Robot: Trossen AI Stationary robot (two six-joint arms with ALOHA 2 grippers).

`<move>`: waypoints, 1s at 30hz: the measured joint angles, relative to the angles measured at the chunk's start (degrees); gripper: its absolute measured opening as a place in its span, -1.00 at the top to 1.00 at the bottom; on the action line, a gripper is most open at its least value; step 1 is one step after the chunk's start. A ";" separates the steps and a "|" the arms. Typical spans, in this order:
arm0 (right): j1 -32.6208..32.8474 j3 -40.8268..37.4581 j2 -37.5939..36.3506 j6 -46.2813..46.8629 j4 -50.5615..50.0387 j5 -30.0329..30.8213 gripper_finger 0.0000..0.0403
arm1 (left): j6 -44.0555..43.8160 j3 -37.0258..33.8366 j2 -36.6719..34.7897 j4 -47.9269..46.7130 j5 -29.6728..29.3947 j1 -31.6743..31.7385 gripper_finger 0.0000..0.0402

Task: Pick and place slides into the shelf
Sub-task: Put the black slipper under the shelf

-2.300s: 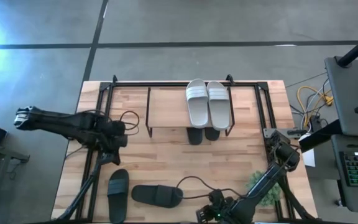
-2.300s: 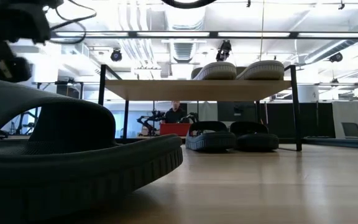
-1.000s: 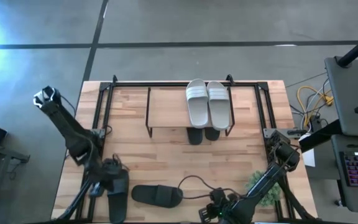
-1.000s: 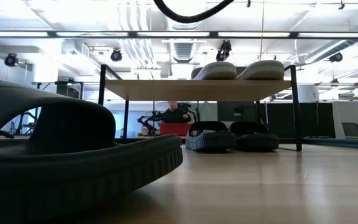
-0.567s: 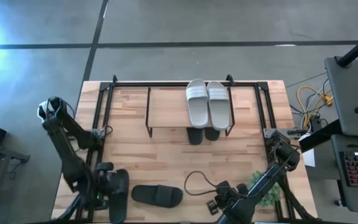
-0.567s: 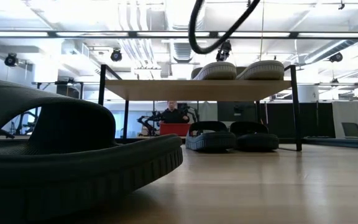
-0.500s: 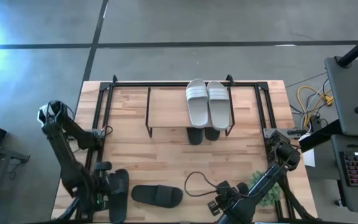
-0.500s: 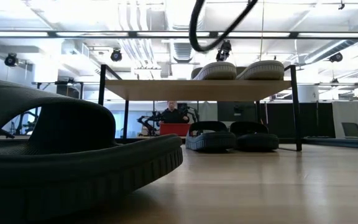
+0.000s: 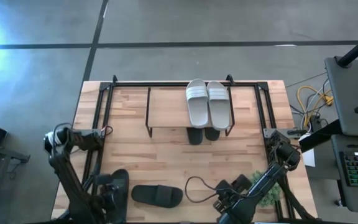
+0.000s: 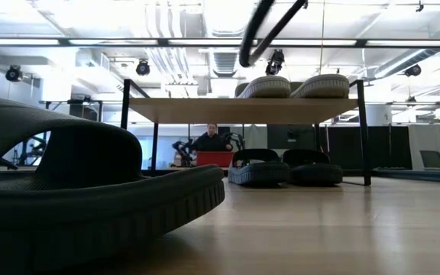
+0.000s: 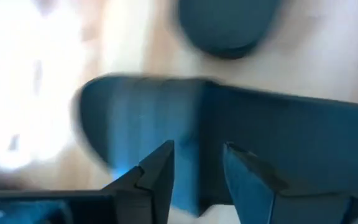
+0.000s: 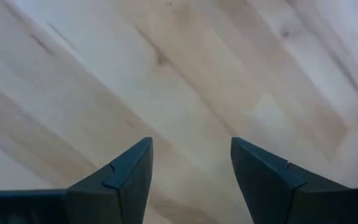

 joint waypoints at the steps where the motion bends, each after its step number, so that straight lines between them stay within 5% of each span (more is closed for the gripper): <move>1: 0.00 -0.02 0.00 -0.18 -0.56 -0.04 -0.03 | -2.55 0.51 0.73 -2.45 0.00 -0.01 0.37; 6: 0.00 -0.07 0.00 -0.42 -1.56 -0.42 -0.03 | -9.99 1.12 1.82 -6.30 -0.25 -0.11 0.34; 22: 0.00 -0.68 0.04 -0.82 -1.95 -3.24 -0.03 | -8.71 -1.44 3.89 -3.28 -2.75 -0.21 0.34; 30: 0.02 -0.74 0.04 -1.50 -3.11 -5.14 -0.03 | -6.86 -1.75 6.78 -9.86 -3.60 -0.06 0.40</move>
